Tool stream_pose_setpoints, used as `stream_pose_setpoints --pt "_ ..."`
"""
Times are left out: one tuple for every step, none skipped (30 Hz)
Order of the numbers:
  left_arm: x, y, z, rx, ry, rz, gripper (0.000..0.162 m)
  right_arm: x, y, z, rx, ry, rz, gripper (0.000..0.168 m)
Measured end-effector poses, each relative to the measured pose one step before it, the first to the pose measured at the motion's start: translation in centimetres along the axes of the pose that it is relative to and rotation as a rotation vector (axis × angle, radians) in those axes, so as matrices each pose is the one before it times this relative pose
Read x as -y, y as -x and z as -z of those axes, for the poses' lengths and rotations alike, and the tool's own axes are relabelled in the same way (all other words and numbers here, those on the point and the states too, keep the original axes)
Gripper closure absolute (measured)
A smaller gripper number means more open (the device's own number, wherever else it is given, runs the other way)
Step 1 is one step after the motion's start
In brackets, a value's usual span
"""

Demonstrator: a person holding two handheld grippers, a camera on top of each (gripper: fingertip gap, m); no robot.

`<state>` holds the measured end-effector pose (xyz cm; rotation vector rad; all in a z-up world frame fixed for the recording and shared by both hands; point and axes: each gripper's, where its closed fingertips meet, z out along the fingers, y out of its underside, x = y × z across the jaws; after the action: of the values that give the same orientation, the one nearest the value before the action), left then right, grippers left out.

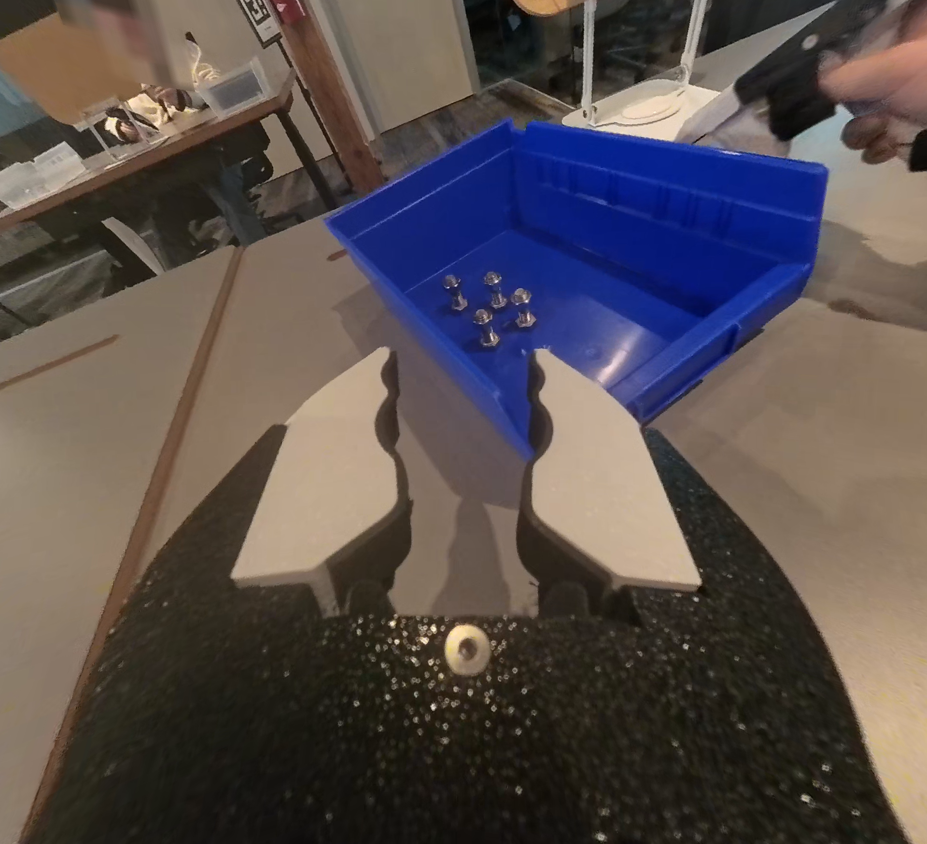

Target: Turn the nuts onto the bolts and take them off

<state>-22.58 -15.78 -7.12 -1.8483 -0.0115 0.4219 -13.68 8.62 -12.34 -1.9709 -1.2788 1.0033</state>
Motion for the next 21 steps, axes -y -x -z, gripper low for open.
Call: stream_pose_setpoints --pt "0.024 0.132 0.118 0.0044 -0.0003 -0.0002 0.113 0.075 0.288 -0.474 0.0078 0.0069 0.0081 0.168" --pt "-0.015 0.161 0.134 0.0048 0.0001 0.0007 0.113 0.122 0.477 -0.424 0.0185 0.0007 0.0096 0.168" --pt "-0.061 0.185 0.116 0.0056 0.0013 0.0013 0.113 0.087 0.571 -0.4 0.0206 0.0013 0.0092 0.168" --pt "-0.079 0.198 0.09 0.0055 0.002 0.0021 0.113 0.003 0.058 -0.336 -0.0165 0.0049 0.0127 0.168" --pt "-0.092 0.194 0.073 0.0046 0.0013 0.0031 0.113 0.037 0.149 -0.276 -0.0079 -0.0004 0.0286 0.168" --pt "-0.098 0.171 0.041 0.0034 0.0007 0.0039 0.114 -0.009 0.356 -0.294 0.0076 0.0 0.0113 0.168" --pt "-0.109 0.138 0.002 0.0018 0.0011 0.0036 0.114 -0.003 0.483 -0.327 0.0175 -0.001 0.0005 0.168" --pt "-0.119 0.11 -0.016 0.0019 0.0017 0.0021 0.114 0.023 0.488 -0.384 0.0152 -0.0029 0.0007 0.168" --pt "-0.141 0.108 -0.038 0.0029 0.0038 0.001 0.114 0.082 0.411 -0.408 0.0056 -0.0047 0.0067 0.168" --pt "-0.15 0.084 -0.046 0.0027 0.0056 0.0004 0.114 0.139 0.355 -0.416 -0.0005 -0.0052 0.0155 0.168" --pt "-0.14 0.075 -0.033 0.0022 0.0045 0.0 0.114 0.167 0.352 -0.459 -0.0007 -0.0025 0.0132 0.168" --pt "-0.125 0.045 -0.026 0.0011 0.0034 0.0001 0.114 0.194 0.396 -0.512 0.0033 -0.0003 0.0103 0.168" --pt "-0.115 0.031 -0.027 0.0004 0.0037 -0.0005 0.114 0.221 0.42 -0.547 0.0071 -0.0008 0.0082 0.168" --pt "-0.132 0.046 -0.025 0.0013 0.0043 -0.0014 0.114 0.251 0.439 -0.583 0.009 -0.0007 0.0048 0.168" --pt "-0.159 0.114 -0.024 0.0038 0.006 -0.0024 0.114 0.255 0.455 -0.581 0.0081 -0.0007 0.0032 0.168" --pt "-0.205 0.193 -0.034 0.008 0.0081 -0.0032 0.114 0.261 0.45 -0.591 0.005 -0.0009 0.0047 0.168" --pt "-0.247 0.276 -0.041 0.0111 0.01 -0.0035 0.114 0.254 0.485 -0.589 0.0052 -0.0007 0.008 0.168" --pt "-0.245 0.325 -0.034 0.0121 0.0092 -0.0021 0.114 0.223 0.553 -0.588 0.0088 0.0006 0.0096 0.168" --pt "-0.234 0.32 -0.045 0.0108 0.0074 0.0008 0.114 0.211 0.612 -0.575 0.0138 0.0016 0.0077 0.168" --pt "-0.211 0.33 -0.047 0.0094 0.0065 0.0051 0.114 0.193 0.639 -0.567 0.0158 0.0019 0.0059 0.168" --pt "-0.206 0.356 -0.058 0.0104 0.0061 0.0092 0.114 0.179 0.633 -0.562 0.0167 0.0019 0.0064 0.168"
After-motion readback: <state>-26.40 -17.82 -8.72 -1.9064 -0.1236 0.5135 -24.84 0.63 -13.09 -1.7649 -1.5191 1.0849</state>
